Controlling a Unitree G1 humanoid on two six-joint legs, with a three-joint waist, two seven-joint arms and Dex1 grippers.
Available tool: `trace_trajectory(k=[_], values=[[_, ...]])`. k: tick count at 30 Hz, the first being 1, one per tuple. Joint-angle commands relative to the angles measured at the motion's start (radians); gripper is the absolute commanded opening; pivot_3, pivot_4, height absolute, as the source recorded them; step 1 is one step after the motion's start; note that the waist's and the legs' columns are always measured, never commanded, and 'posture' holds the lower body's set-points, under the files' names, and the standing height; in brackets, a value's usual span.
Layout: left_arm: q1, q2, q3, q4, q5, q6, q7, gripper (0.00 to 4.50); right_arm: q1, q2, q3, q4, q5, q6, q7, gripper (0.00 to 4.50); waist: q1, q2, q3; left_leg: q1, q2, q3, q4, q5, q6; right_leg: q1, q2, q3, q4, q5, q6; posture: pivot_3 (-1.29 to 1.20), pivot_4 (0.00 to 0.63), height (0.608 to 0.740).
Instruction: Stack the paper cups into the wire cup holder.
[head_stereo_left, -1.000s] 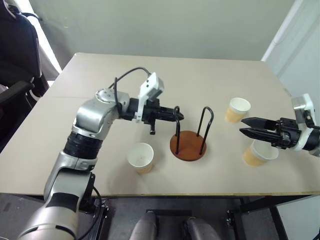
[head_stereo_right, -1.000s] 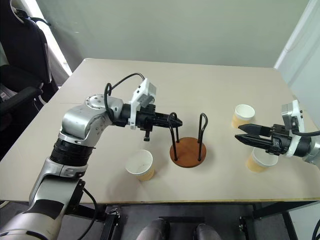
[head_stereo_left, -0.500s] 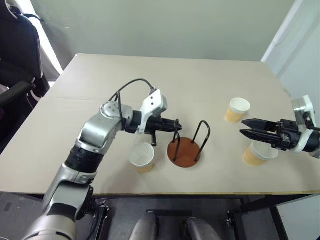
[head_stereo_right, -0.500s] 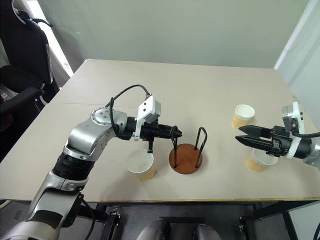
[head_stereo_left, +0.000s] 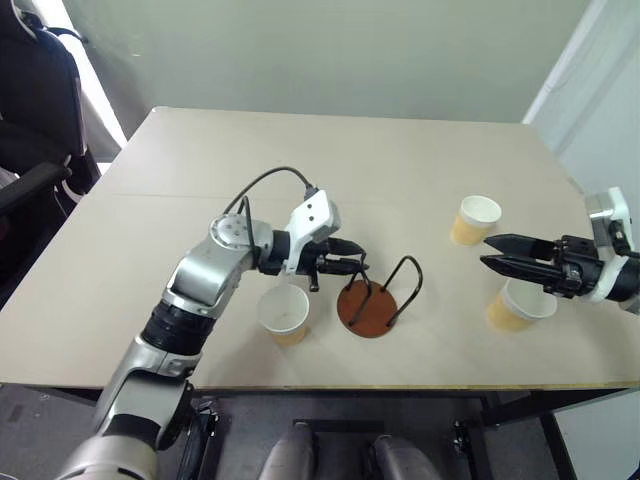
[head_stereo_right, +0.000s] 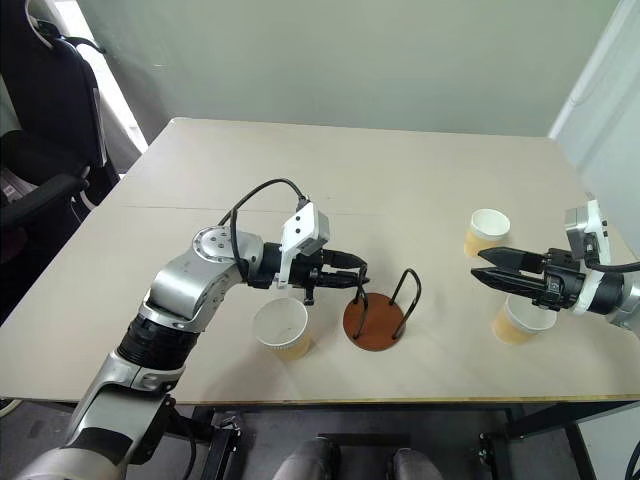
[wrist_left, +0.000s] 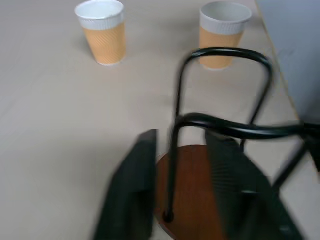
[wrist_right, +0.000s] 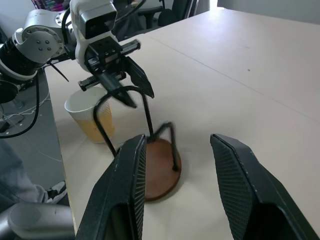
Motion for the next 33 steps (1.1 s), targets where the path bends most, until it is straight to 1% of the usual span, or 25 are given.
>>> trace_trajectory(k=[1, 5, 6, 11, 15, 21, 23, 26, 28, 30, 33], values=[[-0.013, 0.008, 0.0, -0.019, 0.019, -0.033, 0.002, 3.06, -0.009, -0.012, -0.03, -0.011, 0.013, -0.014, 0.005, 1.99, 0.0, 0.0, 0.0, 0.0, 0.0, 0.0, 0.0, 0.0, 0.0, 0.0, 0.0, 0.0, 0.0, 0.0, 0.0, 0.0, 0.15, 0.74], [-0.014, 0.018, 0.003, -0.007, 0.039, -0.054, -0.004, 4.37, -0.006, -0.01, -0.031, -0.015, 0.015, -0.013, 0.002, 1.99, 0.0, 0.0, 0.0, 0.0, 0.0, 0.0, 0.0, 0.0, 0.0, 0.0, 0.0, 0.0, 0.0, 0.0, 0.0, 0.0, 0.15, 0.74], [-0.011, 0.025, 0.002, -0.006, 0.046, -0.064, -0.008, 4.44, -0.007, -0.01, -0.031, -0.015, 0.015, -0.013, 0.002, 1.99, 0.0, 0.0, 0.0, 0.0, 0.0, 0.0, 0.0, 0.0, 0.0, 0.0, 0.0, 0.0, 0.0, 0.0, 0.0, 0.0, 0.15, 0.74], [0.0, 0.056, -0.001, -0.002, 0.072, -0.106, -0.022, 4.44, -0.011, -0.014, -0.03, -0.01, 0.013, -0.014, 0.005, 1.99, 0.0, 0.0, 0.0, 0.0, 0.0, 0.0, 0.0, 0.0, 0.0, 0.0, 0.0, 0.0, 0.0, 0.0, 0.0, 0.0, 0.15, 0.74], [0.002, 0.062, 0.002, -0.002, 0.08, -0.107, -0.022, 4.44, -0.023, -0.016, -0.021, -0.004, 0.011, -0.013, 0.007, 1.99, 0.0, 0.0, 0.0, 0.0, 0.0, 0.0, 0.0, -0.001, 0.0, 0.0, 0.0, 0.0, 0.0, 0.0, 0.0, 0.0, 0.15, 0.74], [-0.018, 0.089, 0.045, 0.006, 0.066, -0.12, -0.025, 4.44, -0.028, -0.017, -0.016, -0.002, 0.01, -0.009, 0.013, 1.99, 0.0, 0.0, 0.0, 0.0, 0.0, 0.0, 0.0, -0.001, 0.0, 0.0, 0.0, 0.0, 0.0, 0.0, 0.0, 0.0, 0.15, 0.74], [-0.068, 0.156, 0.125, 0.007, -0.004, -0.096, -0.09, 4.44, -0.002, -0.059, -0.004, -0.018, -0.007, -0.001, 0.046, 1.99, 0.0, 0.0, 0.0, 0.0, 0.0, 0.0, 0.0, -0.001, 0.0, -0.001, 0.0, 0.0, 0.0, 0.0, 0.0, 0.0, 0.15, 0.74], [-0.101, 0.278, 0.204, -0.012, -0.105, -0.056, -0.217, 4.44, 0.014, -0.12, 0.008, -0.015, -0.056, -0.022, 0.066, 1.99, -0.002, 0.0, 0.0, -0.003, 0.001, 0.0, -0.001, -0.002, -0.001, -0.005, 0.0, 0.0, 0.0, 0.001, -0.002, 0.0, 0.15, 0.74], [-0.09, 0.38, 0.247, -0.042, -0.185, 0.003, -0.32, 4.44, 0.011, -0.165, -0.002, 0.001, -0.076, -0.025, 0.079, 1.99, -0.005, 0.002, -0.001, -0.003, 0.001, 0.0, -0.002, -0.003, -0.003, -0.005, 0.0, 0.0, 0.0, 0.0, -0.003, 0.0, 0.15, 0.74], [-0.063, 0.484, 0.293, -0.065, -0.259, 0.061, -0.414, 4.44, 0.039, -0.229, 0.01, 0.003, -0.139, -0.053, 0.102, 1.99, -0.009, 0.004, -0.001, -0.002, 0.001, 0.0, -0.002, -0.006, -0.004, -0.005, 0.0, 0.001, -0.001, -0.001, -0.005, 0.0, 0.15, 0.74], [-0.005, 0.587, 0.356, -0.087, -0.338, 0.118, -0.485, 4.44, 0.068, -0.286, 0.02, -0.004, -0.192, -0.083, 0.124, 1.99, -0.008, 0.004, -0.001, -0.002, 0.002, 0.0, -0.002, -0.009, -0.005, -0.006, 0.0, 0.001, -0.001, -0.003, -0.007, 0.0, 0.15, 0.74]])
